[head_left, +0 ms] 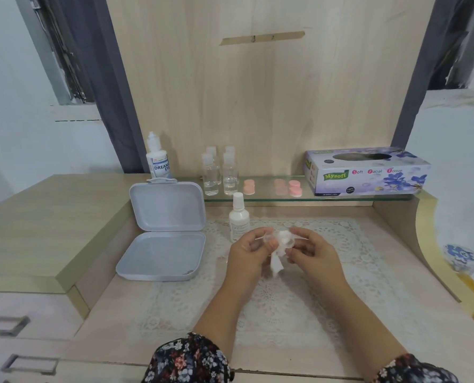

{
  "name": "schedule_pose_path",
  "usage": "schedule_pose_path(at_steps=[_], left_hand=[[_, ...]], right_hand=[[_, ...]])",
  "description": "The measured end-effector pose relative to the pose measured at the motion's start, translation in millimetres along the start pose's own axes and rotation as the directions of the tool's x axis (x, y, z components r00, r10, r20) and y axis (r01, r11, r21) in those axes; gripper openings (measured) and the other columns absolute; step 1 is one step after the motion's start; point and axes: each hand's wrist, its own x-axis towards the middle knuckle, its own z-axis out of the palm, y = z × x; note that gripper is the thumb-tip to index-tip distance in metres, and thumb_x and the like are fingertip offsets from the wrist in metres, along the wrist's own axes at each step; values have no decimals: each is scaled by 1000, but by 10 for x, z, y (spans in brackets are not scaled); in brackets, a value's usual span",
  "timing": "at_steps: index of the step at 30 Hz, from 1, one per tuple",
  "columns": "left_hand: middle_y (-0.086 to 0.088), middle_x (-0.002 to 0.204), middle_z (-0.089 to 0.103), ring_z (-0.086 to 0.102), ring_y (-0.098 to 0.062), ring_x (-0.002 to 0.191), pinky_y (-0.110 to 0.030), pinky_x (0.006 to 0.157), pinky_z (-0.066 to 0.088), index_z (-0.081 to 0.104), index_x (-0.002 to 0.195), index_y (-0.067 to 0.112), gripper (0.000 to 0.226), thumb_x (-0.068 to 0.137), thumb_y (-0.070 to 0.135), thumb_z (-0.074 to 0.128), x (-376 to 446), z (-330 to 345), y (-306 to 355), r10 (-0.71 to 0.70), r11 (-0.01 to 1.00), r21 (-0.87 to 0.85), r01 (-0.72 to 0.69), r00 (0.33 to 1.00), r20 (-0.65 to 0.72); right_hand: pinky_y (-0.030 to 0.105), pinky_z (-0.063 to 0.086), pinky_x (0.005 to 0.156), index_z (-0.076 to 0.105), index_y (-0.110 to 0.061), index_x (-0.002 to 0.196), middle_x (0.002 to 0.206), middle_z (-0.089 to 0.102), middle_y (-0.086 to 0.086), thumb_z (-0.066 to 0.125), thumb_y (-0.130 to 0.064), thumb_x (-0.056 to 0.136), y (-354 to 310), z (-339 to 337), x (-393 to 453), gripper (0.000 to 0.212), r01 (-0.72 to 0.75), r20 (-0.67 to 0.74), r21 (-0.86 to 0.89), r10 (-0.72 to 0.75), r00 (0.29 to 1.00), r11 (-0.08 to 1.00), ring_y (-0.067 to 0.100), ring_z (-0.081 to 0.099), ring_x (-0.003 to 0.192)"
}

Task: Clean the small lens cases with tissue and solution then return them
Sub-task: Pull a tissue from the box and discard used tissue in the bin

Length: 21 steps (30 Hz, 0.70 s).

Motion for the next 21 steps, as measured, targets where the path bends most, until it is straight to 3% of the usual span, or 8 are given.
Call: schedule_pose_path(at_steps=[2, 4, 9, 12, 15, 18, 20, 21], left_hand=[[-7, 90, 75, 58, -24, 62, -25, 45, 43, 66, 110, 18, 22, 89, 9, 66, -5, -4, -4, -9, 999, 41, 9, 1000, 0], [-4, 90, 75, 58, -23, 61, -24, 44, 41, 65, 111, 20, 23, 90, 12, 66, -14, 1, 1, -19, 998, 66, 18, 1000, 17], [-1, 95, 73, 66, -16, 71, -24, 48, 45, 60, 120, 28, 45, 81, 11, 75, -20, 17, 32, -54, 996, 80, 50, 997, 48], [-3, 101, 73, 70, -20, 90, -29, 62, 56, 63, 115, 28, 45, 81, 0, 72, -9, 1, 8, -30, 992, 122, 25, 999, 34], [0, 98, 73, 70, -18, 90, -29, 71, 57, 69, 101, 27, 36, 85, -5, 64, 16, -22, -27, 65, 982, 180, -53, 996, -61], [14, 99, 70, 66, -3, 93, -22, 82, 52, 68, 98, 33, 40, 87, -4, 60, 41, -60, -20, 218, 945, 283, -163, 960, -174], [20, 101, 66, 61, 4, 98, -15, 87, 45, 69, 102, 28, 35, 88, -3, 59, 44, -60, 57, 389, 840, 455, -297, 913, -123], [18, 102, 65, 59, 3, 98, -13, 88, 43, 70, 104, 22, 31, 89, -2, 57, 61, -50, 98, 492, 731, 557, -395, 870, -30]], right_hand=[[19, 54, 70, 61, -34, 113, 85, 73, -3, 69, -2, 84, 9, 6, -28, 45, 34, 33, -15, -33, 999, 999, 10, 70, 79], [22, 55, 76, 63, -40, 108, 91, 72, -2, 74, -15, 83, 25, 2, -39, 38, 78, 50, -89, -74, 996, 993, 13, 69, 85], [18, 54, 68, 69, -29, 103, 92, 70, 4, 69, -12, 87, 0, -8, -50, 24, 67, 10, 27, -67, 998, 997, 18, 68, 79], [18, 53, 66, 70, -24, 104, 93, 72, 1, 67, -6, 87, -7, -19, -46, 25, 49, 14, 109, -51, 999, 993, 15, 67, 79], [18, 53, 66, 70, -26, 101, 95, 69, 0, 68, -3, 86, 14, -33, -36, 28, 68, -19, 82, -67, 998, 994, 14, 65, 80], [21, 54, 70, 70, -32, 99, 89, 67, 0, 71, -6, 84, 48, -62, -19, 30, 69, -36, 31, -67, 997, 997, 12, 63, 74], [21, 53, 73, 70, -32, 97, 82, 64, -3, 72, -8, 83, 66, -64, -9, 29, 52, -23, 20, -51, 998, 998, 11, 61, 70], [21, 53, 73, 70, -32, 97, 81, 64, -3, 73, -8, 82, 70, -62, -4, 28, 44, -14, 17, -44, 999, 999, 10, 60, 70]])
